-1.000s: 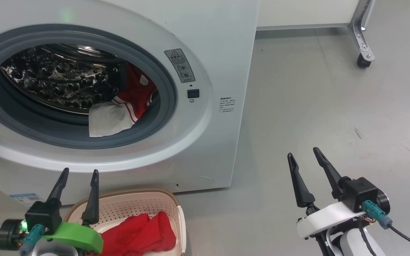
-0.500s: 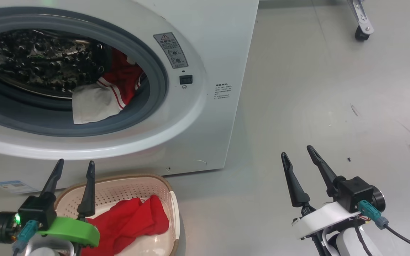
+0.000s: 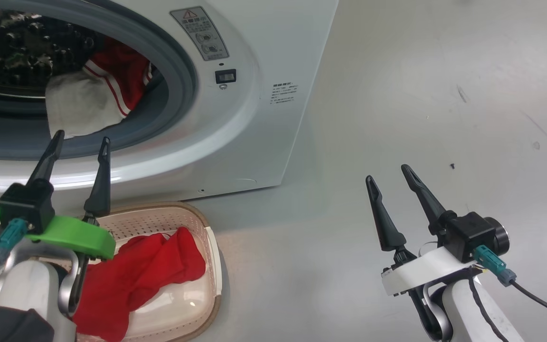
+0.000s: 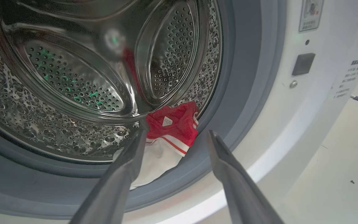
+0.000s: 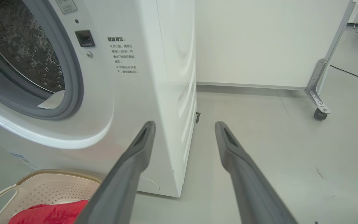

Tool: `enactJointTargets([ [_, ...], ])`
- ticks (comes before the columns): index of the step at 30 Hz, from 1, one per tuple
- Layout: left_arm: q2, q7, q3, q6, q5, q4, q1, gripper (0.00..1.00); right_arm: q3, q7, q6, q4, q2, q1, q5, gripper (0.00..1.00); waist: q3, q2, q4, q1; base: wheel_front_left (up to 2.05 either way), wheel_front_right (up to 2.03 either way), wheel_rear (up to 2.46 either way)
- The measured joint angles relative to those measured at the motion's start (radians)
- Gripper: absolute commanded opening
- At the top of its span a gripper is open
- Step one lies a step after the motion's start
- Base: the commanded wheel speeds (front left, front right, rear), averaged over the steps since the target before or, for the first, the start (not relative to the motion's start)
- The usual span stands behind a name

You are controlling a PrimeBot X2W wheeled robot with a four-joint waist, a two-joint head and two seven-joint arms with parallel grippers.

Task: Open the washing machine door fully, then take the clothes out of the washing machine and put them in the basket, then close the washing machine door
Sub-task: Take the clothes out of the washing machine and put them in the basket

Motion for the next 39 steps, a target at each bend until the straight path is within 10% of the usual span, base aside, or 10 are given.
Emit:
enactJointTargets([
  [39, 0.068, 0.282, 0.006, 0.027, -0.043, 0.321, -0.352, 1.00, 0.052, 0.000, -0.043, -0.001, 0.001, -0.058, 0.024, 1.00, 0.119, 0.0000, -0.153, 0.0000, 0.00, 0.00, 0.00],
])
